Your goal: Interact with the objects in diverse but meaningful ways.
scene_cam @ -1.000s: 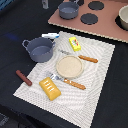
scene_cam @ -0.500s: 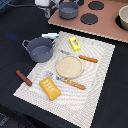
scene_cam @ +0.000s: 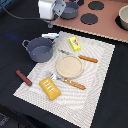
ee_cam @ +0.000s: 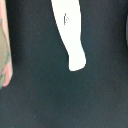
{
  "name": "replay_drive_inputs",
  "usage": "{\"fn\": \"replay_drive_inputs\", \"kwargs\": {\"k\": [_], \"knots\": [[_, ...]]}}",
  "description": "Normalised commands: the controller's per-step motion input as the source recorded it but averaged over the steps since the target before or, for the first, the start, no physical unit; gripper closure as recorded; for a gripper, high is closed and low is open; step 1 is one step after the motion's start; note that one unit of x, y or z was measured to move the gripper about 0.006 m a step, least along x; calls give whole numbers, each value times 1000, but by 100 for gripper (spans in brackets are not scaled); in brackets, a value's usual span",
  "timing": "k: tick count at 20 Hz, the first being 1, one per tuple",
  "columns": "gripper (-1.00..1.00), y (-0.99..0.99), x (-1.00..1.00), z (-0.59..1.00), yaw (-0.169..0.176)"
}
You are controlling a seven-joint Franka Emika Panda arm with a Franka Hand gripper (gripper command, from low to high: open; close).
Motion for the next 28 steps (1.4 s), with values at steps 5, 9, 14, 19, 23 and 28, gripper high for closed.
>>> {"fn": "replay_drive_inputs", "kwargs": {"k": [5, 9, 14, 19, 23, 28], "knots": [[-100, -110, -134, -459, 111], [-100, -42, -333, -377, 96], [-100, 35, -413, -251, 66], [-100, -3, -437, -351, 63], [-100, 0, -398, -332, 53], [-100, 58, -402, -316, 61]]}}
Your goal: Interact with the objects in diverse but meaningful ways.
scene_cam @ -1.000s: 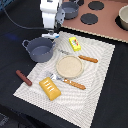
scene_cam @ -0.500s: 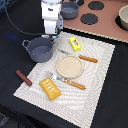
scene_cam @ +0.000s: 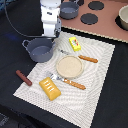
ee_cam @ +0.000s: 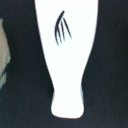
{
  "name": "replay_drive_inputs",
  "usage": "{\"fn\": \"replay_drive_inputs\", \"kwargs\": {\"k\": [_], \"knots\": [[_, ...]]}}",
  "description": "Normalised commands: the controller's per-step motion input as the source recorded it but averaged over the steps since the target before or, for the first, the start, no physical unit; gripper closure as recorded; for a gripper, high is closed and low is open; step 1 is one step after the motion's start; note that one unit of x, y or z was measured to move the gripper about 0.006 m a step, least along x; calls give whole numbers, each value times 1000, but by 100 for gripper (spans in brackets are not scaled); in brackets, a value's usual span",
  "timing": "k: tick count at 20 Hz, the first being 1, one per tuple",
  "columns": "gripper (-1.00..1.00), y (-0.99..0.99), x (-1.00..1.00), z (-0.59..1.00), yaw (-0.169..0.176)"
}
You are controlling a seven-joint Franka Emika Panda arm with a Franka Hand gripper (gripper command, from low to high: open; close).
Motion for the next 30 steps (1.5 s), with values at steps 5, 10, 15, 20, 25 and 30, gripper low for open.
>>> {"fn": "replay_drive_inputs", "kwargs": {"k": [5, 10, 15, 20, 25, 30], "knots": [[-100, 131, -392, -334, 75], [100, 62, -301, -379, 74], [100, 79, -227, -332, 67], [100, 67, -96, -206, 32], [100, 105, -2, -27, 1], [100, 258, -99, 422, -4]]}}
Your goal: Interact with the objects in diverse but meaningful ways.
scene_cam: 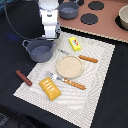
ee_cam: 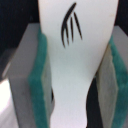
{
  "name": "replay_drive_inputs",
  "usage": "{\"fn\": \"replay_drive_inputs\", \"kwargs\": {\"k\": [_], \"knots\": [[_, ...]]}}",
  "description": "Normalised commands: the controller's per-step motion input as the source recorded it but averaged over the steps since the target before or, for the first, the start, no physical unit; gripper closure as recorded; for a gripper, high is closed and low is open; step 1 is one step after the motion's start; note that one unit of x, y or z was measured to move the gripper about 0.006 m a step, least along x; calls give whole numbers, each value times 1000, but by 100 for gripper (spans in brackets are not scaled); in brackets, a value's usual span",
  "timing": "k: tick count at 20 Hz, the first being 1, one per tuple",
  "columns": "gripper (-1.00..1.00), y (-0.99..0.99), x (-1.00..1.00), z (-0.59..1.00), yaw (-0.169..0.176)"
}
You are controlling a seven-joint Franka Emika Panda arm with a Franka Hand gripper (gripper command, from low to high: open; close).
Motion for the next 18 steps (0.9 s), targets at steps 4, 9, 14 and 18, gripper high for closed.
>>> {"fn": "replay_drive_inputs", "kwargs": {"k": [4, 9, 14, 18], "knots": [[100, 574, -41, 1000, 0], [100, 554, -159, 1000, 0], [100, 88, -212, 910, -13], [100, -120, 19, 750, -22]]}}
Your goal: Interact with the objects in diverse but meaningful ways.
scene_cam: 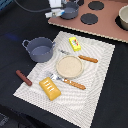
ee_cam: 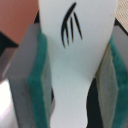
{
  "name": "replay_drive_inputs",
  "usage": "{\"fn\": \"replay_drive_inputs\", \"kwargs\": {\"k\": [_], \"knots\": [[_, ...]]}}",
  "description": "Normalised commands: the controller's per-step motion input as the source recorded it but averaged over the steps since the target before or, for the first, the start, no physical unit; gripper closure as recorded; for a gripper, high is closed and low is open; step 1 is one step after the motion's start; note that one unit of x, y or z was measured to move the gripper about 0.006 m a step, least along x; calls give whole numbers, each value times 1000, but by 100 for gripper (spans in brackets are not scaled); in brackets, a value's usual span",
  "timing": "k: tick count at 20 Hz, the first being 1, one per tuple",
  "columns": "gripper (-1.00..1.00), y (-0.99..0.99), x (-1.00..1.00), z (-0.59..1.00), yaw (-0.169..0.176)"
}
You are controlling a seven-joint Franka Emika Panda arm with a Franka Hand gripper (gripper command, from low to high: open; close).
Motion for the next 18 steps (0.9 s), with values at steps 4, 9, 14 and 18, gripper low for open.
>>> {"fn": "replay_drive_inputs", "kwargs": {"k": [4, 9, 14, 18], "knots": [[100, -409, 83, 625, -3], [100, -840, 0, 262, -40], [100, -817, -1, 202, -34], [100, -786, 0, 124, -37]]}}
